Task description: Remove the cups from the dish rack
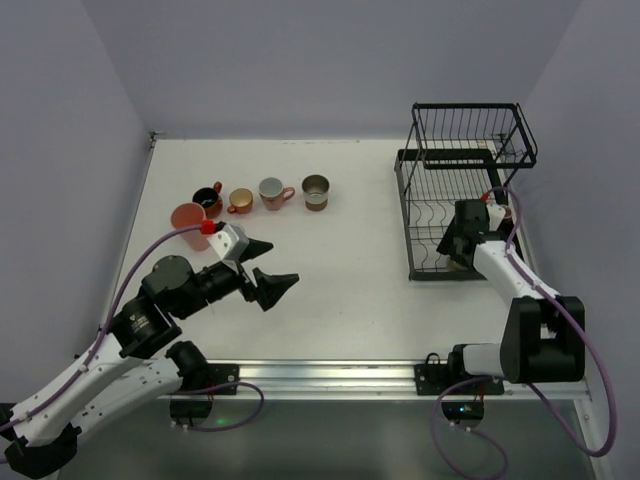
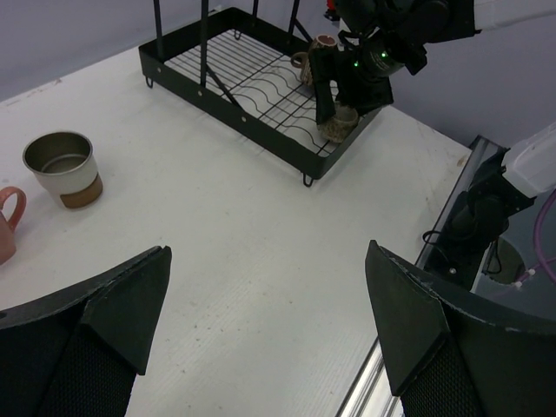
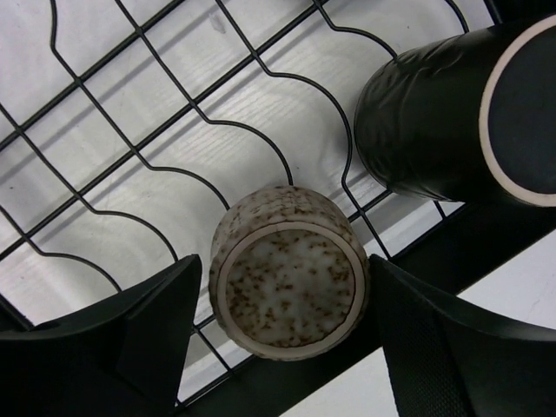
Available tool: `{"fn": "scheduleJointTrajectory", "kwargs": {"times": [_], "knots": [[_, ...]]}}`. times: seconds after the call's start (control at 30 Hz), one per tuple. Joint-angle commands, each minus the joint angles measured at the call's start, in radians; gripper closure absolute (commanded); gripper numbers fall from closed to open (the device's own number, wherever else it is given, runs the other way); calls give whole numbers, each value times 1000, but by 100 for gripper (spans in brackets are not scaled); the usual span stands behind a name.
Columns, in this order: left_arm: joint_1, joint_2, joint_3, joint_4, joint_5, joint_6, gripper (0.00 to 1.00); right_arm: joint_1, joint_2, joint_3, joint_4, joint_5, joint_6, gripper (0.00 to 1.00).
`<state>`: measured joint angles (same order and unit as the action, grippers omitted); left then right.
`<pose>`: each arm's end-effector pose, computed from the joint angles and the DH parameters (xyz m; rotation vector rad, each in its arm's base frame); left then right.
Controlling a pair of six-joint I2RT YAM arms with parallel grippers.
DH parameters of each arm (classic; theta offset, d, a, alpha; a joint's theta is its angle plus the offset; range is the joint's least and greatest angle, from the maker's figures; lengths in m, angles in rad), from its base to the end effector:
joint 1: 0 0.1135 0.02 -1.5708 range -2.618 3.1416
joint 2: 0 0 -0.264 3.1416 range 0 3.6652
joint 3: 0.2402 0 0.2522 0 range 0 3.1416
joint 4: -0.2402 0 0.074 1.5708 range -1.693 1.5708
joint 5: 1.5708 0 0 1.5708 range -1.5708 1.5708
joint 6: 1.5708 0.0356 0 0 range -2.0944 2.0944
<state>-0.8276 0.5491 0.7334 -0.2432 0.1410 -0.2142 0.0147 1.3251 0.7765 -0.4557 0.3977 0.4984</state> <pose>0.0868 -0.1018 0.3487 0.6230 1.5912 -0.9044 0.2536 -0.0101 0.2029 0.7359 2.3751 -0.3005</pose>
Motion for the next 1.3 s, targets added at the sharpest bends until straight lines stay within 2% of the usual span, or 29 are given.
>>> {"fn": "scheduleJointTrajectory", "kwargs": {"times": [0.0,0.07,0.13,0.17,0.27,0.4,0.5,0.53,0.63,0.77,0.93,1.03,1.17,1.27], "knots": [[-7,11,4,-7,-31,24,0,-2,29,46,5,-16,-6,23],[-5,12,3,-5,-37,24,0,-1,36,47,11,2,-1,35],[-7,15,3,-4,-40,24,0,5,17,46,11,21,3,55],[-7,23,3,-1,-41,24,0,11,-21,41,14,27,3,60],[-4,41,4,1,-38,24,0,30,-102,35,29,36,3,60],[-2,86,12,19,-8,10,0,157,-283,32,84,12,2,60],[-4,130,24,51,45,-45,0,217,-371,-17,168,-219,96,60],[-2,146,27,74,63,-63,0,226,-391,-41,272,-400,129,60],[-4,198,14,125,107,-161,0,269,-446,-144,455,-615,274,61],[-5,300,-66,370,190,-306,1,365,-455,-183,689,-798,388,62],[-4,429,-111,585,215,-448,3,450,-432,-266,931,-895,485,61],[-7,497,-108,630,210,-485,7,476,-402,-327,1050,-938,534,61],[-8,541,-115,717,219,-530,11,488,-347,-358,1124,-976,563,61],[-11,574,-117,766,226,-553,20,501,-290,-376,1204,-1010,591,61]]}}
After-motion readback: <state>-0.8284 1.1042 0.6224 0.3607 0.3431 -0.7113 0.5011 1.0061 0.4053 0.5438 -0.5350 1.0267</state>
